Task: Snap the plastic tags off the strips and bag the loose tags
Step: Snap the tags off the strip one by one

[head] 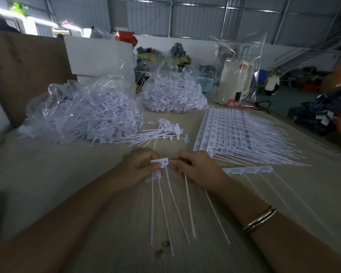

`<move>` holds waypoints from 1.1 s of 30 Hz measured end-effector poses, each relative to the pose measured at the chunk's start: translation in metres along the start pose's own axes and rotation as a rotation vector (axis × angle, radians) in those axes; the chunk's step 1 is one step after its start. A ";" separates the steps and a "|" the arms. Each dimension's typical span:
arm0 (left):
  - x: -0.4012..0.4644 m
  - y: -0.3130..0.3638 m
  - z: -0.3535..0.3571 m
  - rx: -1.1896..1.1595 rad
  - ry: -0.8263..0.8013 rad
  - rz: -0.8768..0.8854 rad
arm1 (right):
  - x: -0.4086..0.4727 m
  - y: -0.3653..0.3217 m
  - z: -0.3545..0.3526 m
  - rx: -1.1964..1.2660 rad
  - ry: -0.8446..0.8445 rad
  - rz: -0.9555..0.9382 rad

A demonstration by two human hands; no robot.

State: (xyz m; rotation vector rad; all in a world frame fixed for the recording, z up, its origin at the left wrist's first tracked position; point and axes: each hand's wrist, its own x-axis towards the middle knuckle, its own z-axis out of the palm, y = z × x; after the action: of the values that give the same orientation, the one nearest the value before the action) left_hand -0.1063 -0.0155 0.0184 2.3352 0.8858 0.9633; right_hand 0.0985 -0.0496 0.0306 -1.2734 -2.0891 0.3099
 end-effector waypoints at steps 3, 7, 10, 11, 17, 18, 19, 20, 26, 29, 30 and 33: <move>0.001 0.001 0.002 -0.075 0.003 -0.027 | 0.000 -0.002 0.003 0.127 -0.010 0.046; -0.005 0.003 -0.003 -0.499 0.050 -0.191 | 0.003 -0.002 0.003 0.496 0.161 0.218; -0.005 0.004 -0.006 -0.528 0.078 -0.204 | -0.002 0.007 -0.007 0.332 0.175 0.208; -0.003 0.004 -0.004 -0.395 0.053 -0.156 | -0.004 0.008 -0.006 0.215 0.127 0.169; 0.001 0.000 0.000 -0.057 0.195 -0.174 | 0.004 -0.009 0.014 -0.041 0.032 0.032; 0.001 0.002 0.002 -0.089 0.169 -0.128 | 0.006 -0.012 0.016 -0.072 0.037 0.007; 0.001 0.002 0.004 -0.061 0.117 -0.092 | 0.007 -0.014 0.018 -0.088 0.037 -0.020; 0.001 0.002 0.006 0.004 0.062 -0.073 | 0.007 -0.015 0.019 -0.080 0.026 -0.044; 0.003 0.000 0.003 -0.033 0.087 -0.032 | 0.000 -0.001 -0.006 -0.014 -0.080 -0.010; 0.004 0.001 0.003 0.016 0.064 -0.021 | -0.002 0.006 -0.005 -0.075 -0.055 -0.009; 0.004 0.000 0.003 0.014 0.055 -0.012 | -0.001 0.007 -0.002 -0.069 -0.040 -0.002; 0.001 0.000 0.000 -0.021 0.080 -0.006 | 0.003 0.014 -0.004 0.067 0.006 0.091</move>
State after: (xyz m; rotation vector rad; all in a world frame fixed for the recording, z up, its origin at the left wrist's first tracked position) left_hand -0.1063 -0.0153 0.0191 2.2890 0.9090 1.0642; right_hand 0.1095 -0.0406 0.0278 -1.3302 -2.0023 0.4119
